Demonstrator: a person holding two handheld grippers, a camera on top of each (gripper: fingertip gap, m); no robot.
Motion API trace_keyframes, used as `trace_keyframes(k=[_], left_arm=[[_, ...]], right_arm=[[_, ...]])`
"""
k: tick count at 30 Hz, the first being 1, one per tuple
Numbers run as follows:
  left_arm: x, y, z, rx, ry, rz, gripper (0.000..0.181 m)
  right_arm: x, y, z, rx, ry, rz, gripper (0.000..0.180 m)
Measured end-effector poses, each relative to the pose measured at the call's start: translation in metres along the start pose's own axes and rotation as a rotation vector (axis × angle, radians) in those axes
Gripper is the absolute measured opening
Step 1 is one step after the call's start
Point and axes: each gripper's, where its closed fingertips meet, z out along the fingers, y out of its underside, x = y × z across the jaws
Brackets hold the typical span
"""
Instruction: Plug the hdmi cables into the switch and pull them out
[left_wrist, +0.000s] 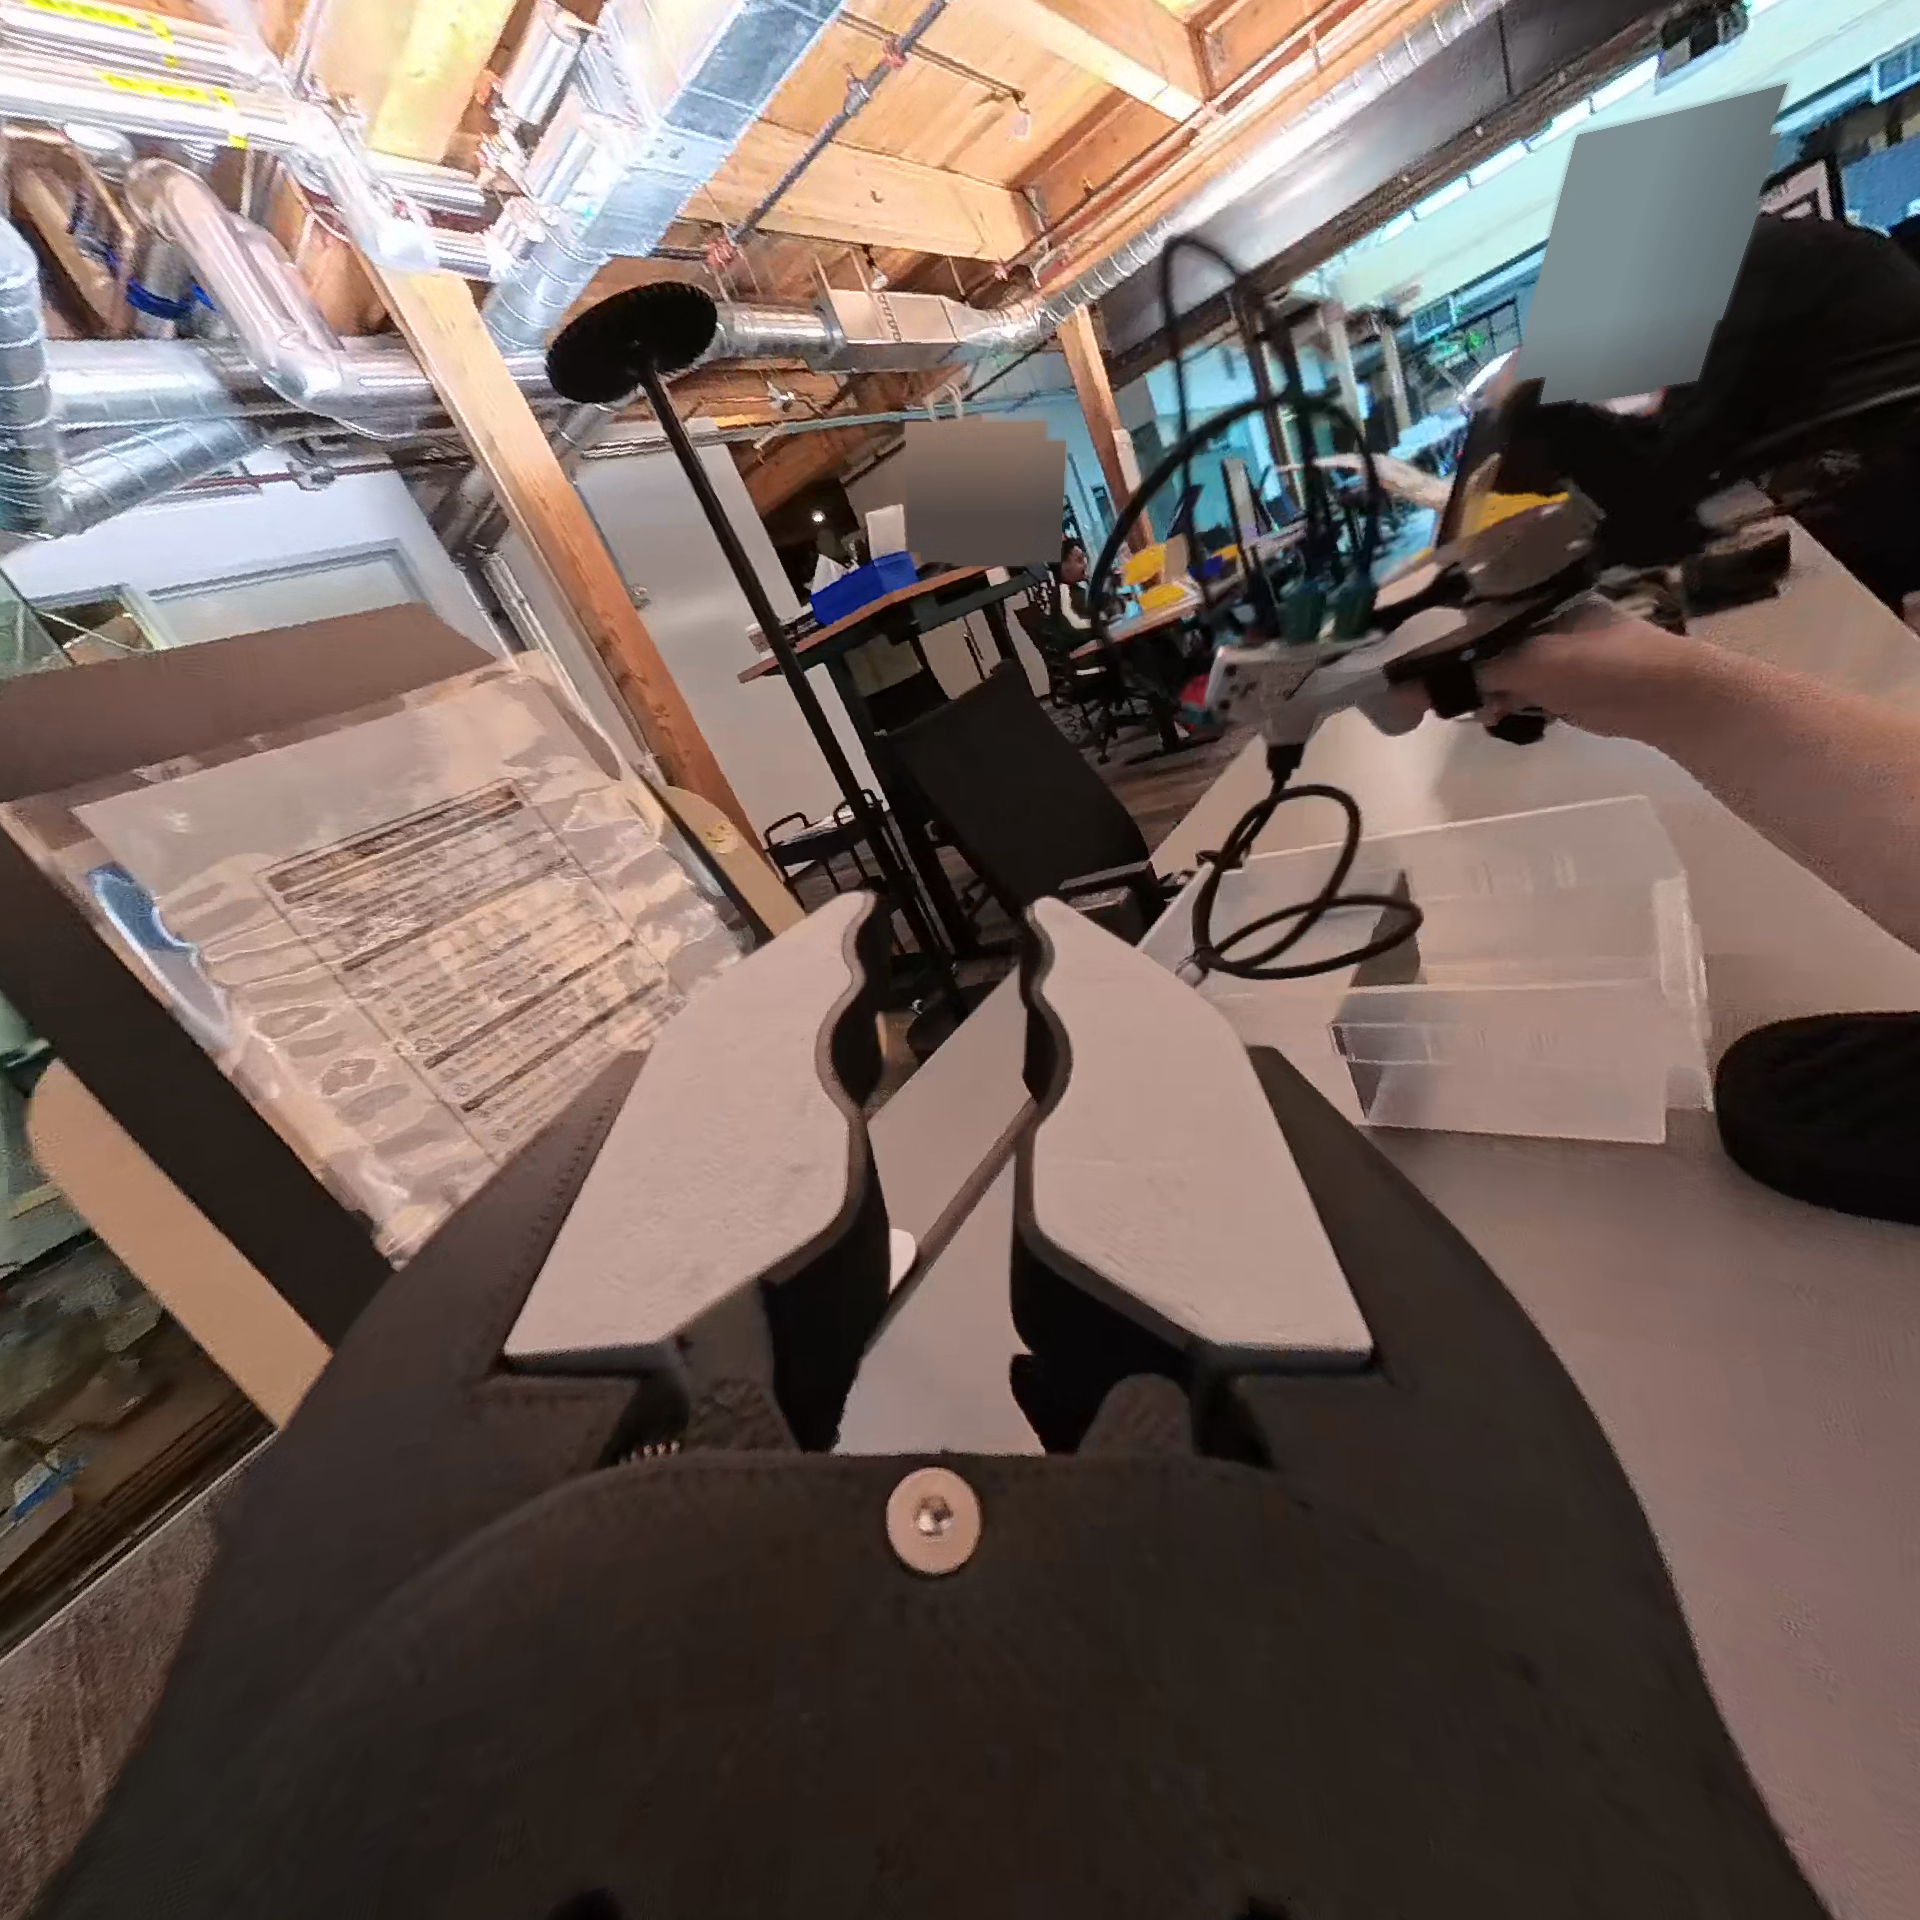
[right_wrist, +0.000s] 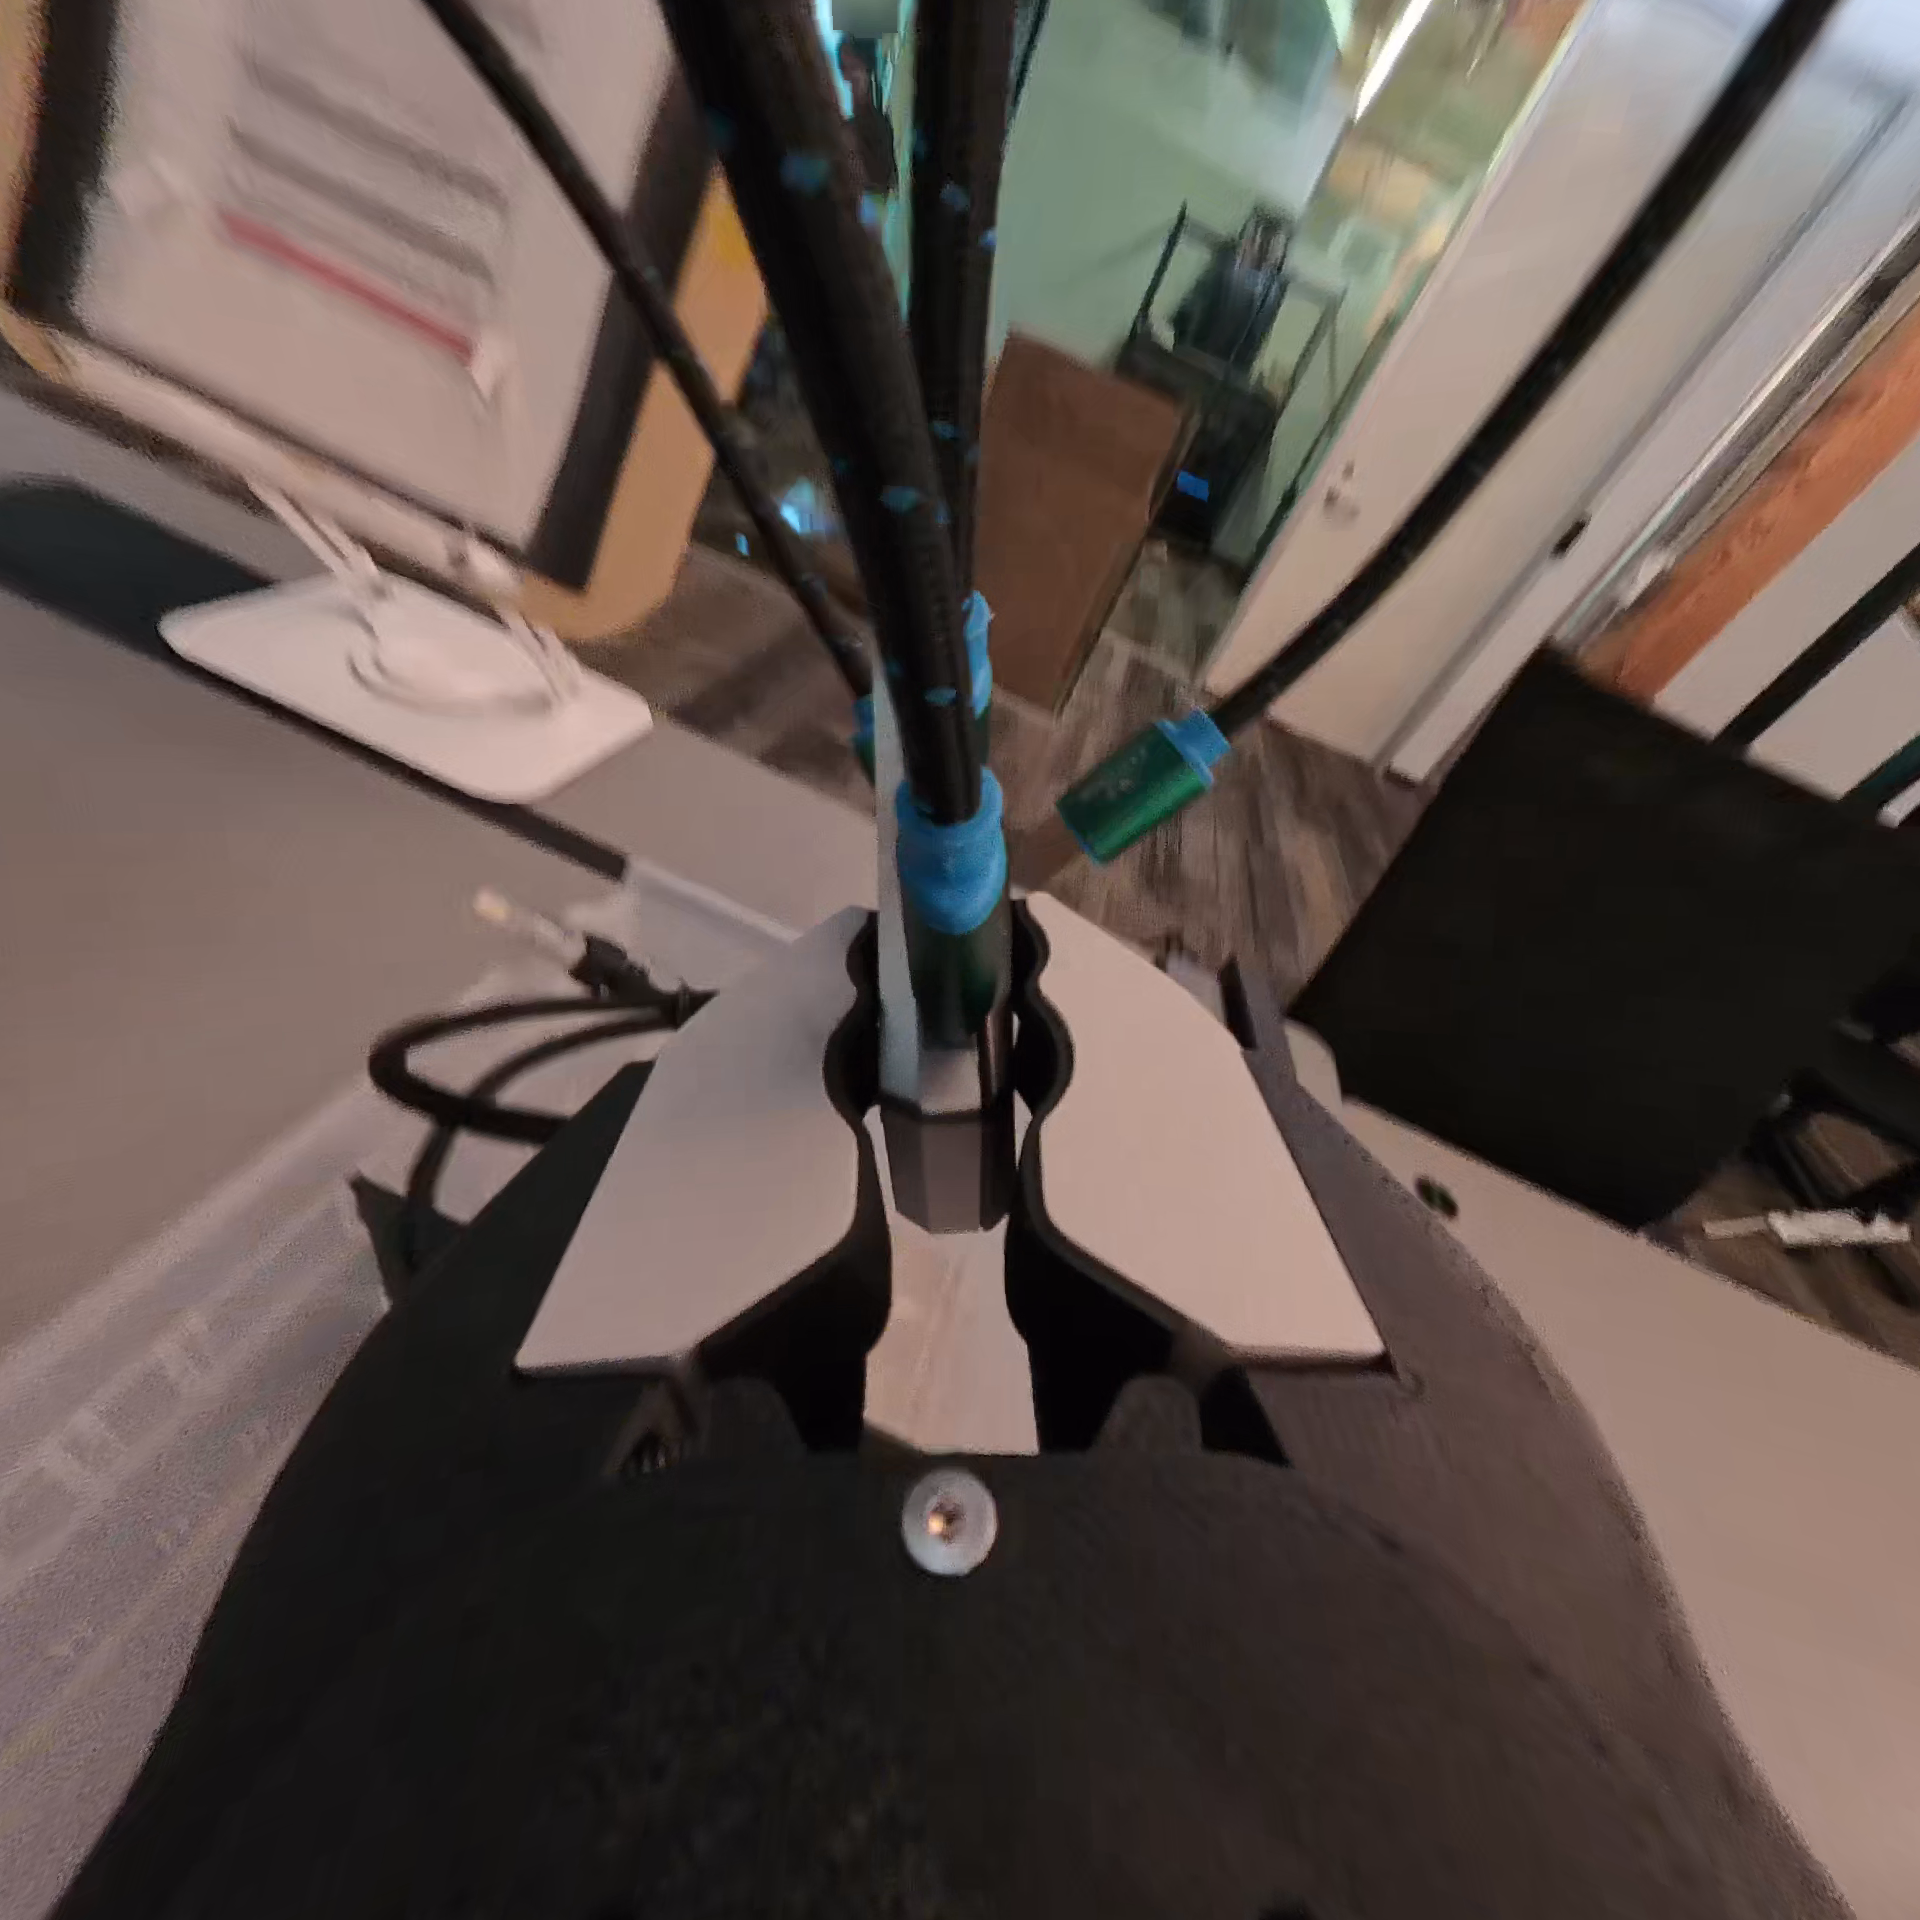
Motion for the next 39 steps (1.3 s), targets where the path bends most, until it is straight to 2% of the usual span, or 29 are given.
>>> trace_keyframes(k=[2,4,7,9,13,15,19,22,24,27,29,33,34,37,39], left_arm=[[0.007,0.004,0.005,-0.019,0.017,0.018,0.022],[0.015,0.009,0.009,-0.044,0.041,0.037,0.022],[0.026,0.017,0.015,-0.081,0.078,0.054,0.022],[0.031,0.021,0.018,-0.100,0.098,0.051,0.022],[0.034,0.030,0.020,-0.158,0.116,0.040,0.024],[0.030,0.030,0.017,-0.178,0.099,0.044,0.025],[0.011,0.024,0.002,-0.238,0.047,0.040,0.027],[-0.014,0.016,-0.017,-0.289,-0.047,0.021,0.027],[-0.026,0.004,-0.030,-0.270,-0.088,-0.023,0.027],[-0.037,-0.012,-0.046,-0.215,-0.126,-0.063,0.025],[-0.044,-0.016,-0.054,-0.200,-0.151,-0.066,0.025],[-0.047,-0.019,-0.062,-0.184,-0.156,-0.089,0.024],[-0.046,-0.019,-0.061,-0.186,-0.148,-0.092,0.024],[-0.043,-0.016,-0.058,-0.204,-0.127,-0.079,0.024],[-0.039,-0.014,-0.055,-0.216,-0.107,-0.070,0.023]], right_arm=[[-0.001,0.033,0.009,-0.111,-0.046,-0.018,0.022],[-0.011,0.068,0.013,-0.235,-0.120,-0.160,0.023],[-0.024,0.117,0.018,-0.449,-0.200,-0.248,0.023],[-0.039,0.135,0.021,-0.538,-0.263,-0.345,0.023],[-0.049,0.140,0.035,-0.621,-0.242,-0.339,0.033],[-0.049,0.139,0.029,-0.657,-0.235,-0.291,0.047],[-0.043,0.127,-0.011,-0.673,-0.270,-0.204,0.060],[-0.033,0.124,-0.044,-0.687,-0.261,-0.161,0.051],[-0.029,0.120,-0.052,-0.648,-0.256,-0.135,0.045],[-0.037,0.119,-0.048,-0.588,-0.309,-0.108,0.043],[-0.044,0.129,-0.042,-0.623,-0.346,-0.103,0.044],[-0.053,0.140,-0.022,-0.626,-0.348,-0.212,0.066],[-0.054,0.142,-0.016,-0.619,-0.336,-0.248,0.067],[-0.058,0.149,-0.007,-0.639,-0.335,-0.314,0.065],[-0.052,0.149,-0.005,-0.651,-0.299,-0.376,0.054]])
